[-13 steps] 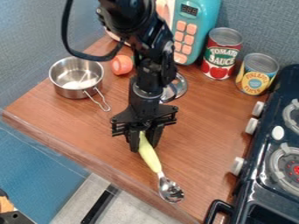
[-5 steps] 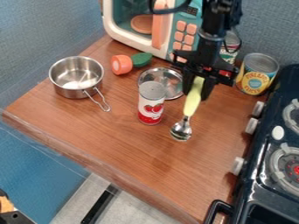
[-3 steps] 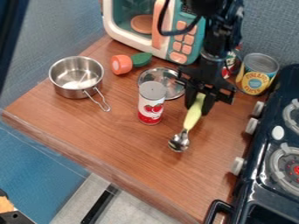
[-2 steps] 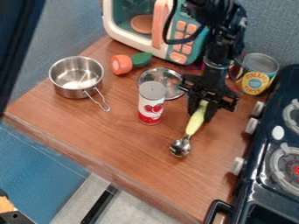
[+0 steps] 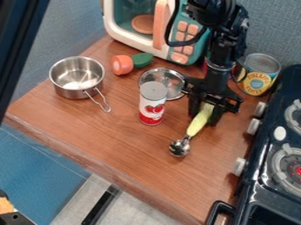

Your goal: Place the yellow spoon vertically beside the can

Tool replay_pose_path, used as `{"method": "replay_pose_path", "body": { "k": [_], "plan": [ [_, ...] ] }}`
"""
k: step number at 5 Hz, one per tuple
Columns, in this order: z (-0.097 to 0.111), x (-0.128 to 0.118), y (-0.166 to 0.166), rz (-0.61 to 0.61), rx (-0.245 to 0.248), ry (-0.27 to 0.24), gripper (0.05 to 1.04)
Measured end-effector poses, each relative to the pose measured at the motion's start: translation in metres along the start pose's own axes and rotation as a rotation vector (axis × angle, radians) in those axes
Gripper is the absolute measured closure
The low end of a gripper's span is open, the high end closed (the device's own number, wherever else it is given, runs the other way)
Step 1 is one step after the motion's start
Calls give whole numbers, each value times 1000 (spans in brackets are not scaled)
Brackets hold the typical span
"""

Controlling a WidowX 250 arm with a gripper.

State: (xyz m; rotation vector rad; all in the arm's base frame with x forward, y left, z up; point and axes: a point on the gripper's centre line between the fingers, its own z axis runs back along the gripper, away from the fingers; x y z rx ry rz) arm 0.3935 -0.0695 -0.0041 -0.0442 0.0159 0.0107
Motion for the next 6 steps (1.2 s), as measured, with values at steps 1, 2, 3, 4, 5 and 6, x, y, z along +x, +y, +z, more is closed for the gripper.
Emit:
{"method": "replay_pose_path", "body": {
  "k": [1,2,3,4,5,6],
  "plan": [
    [0,0,0,-28,-7,-1,79],
    [11,-3,4,-27,-28,-4,75],
    [27,-4,9,-16,-29,-19,82],
    [55,-6,8,-20,-37,-60,83],
    [102,-11,6,-57,-52,-133,83],
    [129,-17,17,-100,-8,-184,83]
  ]
}}
